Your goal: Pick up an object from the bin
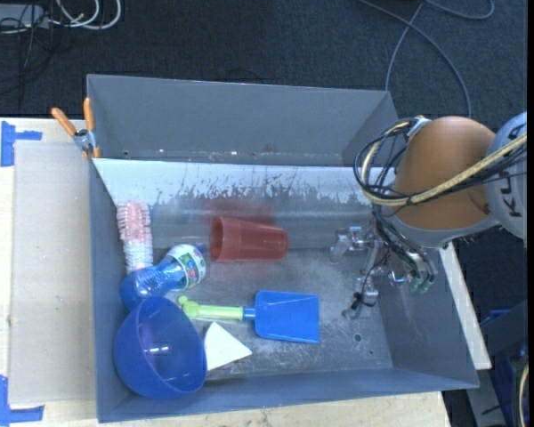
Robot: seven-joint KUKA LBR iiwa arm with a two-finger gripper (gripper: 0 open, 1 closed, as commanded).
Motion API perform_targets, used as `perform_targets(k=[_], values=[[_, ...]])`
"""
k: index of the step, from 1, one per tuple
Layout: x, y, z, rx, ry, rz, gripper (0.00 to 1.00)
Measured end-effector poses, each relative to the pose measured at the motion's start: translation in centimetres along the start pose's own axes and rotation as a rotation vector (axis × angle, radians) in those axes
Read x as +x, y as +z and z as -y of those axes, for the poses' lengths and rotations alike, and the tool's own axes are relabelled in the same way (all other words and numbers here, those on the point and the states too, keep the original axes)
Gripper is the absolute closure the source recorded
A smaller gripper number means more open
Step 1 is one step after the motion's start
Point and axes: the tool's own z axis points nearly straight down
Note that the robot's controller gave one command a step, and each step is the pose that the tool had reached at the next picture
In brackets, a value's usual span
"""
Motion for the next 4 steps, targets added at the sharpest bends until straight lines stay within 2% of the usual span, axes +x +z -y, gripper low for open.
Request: perform_targets(k=[1, 2, 3, 4], values=[[0.0, 0.0, 0.0, 0.000, 0.000, 0.000, 0.00], [-1.1, 2.6, -5.9, 0.000, -0.019, 0.000, 0.00], [-2.3, 6.7, -8.2, 0.001, 0.009, 0.001, 0.00], [-5.5, 7.9, -9.5, 0.001, -0.021, -0.007, 0.00]])
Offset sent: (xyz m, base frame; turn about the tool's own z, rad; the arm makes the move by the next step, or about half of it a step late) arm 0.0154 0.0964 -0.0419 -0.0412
